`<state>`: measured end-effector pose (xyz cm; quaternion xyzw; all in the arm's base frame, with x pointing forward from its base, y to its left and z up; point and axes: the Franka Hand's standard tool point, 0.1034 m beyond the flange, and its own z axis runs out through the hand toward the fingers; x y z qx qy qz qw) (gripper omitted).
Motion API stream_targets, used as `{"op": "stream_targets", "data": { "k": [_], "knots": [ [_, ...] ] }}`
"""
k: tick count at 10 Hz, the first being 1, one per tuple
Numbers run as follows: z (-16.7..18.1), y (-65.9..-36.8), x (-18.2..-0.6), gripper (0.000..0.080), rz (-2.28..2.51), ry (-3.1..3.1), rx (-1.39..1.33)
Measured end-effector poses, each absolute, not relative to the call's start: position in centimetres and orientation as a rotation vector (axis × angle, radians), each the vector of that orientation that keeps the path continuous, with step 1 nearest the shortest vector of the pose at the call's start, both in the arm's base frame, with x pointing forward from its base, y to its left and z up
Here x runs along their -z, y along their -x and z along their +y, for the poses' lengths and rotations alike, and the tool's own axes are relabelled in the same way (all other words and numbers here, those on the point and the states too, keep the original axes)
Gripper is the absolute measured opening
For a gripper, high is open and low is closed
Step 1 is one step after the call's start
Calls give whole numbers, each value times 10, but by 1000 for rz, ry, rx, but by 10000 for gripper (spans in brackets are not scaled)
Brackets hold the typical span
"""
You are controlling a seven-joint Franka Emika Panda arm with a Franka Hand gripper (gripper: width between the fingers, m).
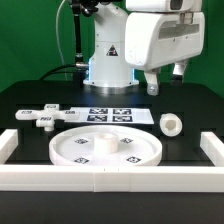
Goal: Assemble round table
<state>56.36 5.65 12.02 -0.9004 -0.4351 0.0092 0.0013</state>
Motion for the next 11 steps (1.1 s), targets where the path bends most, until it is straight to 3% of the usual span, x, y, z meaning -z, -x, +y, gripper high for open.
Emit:
{"op": "stream_targets", "data": {
  "k": [5,8,11],
  "knots": [
    [53,-562,-118,650,-1394,2815,-19],
    [0,-534,-83,650,-1555,2732,0],
    [-32,-536,-56,650,-1573,2701,-24]
  ]
}}
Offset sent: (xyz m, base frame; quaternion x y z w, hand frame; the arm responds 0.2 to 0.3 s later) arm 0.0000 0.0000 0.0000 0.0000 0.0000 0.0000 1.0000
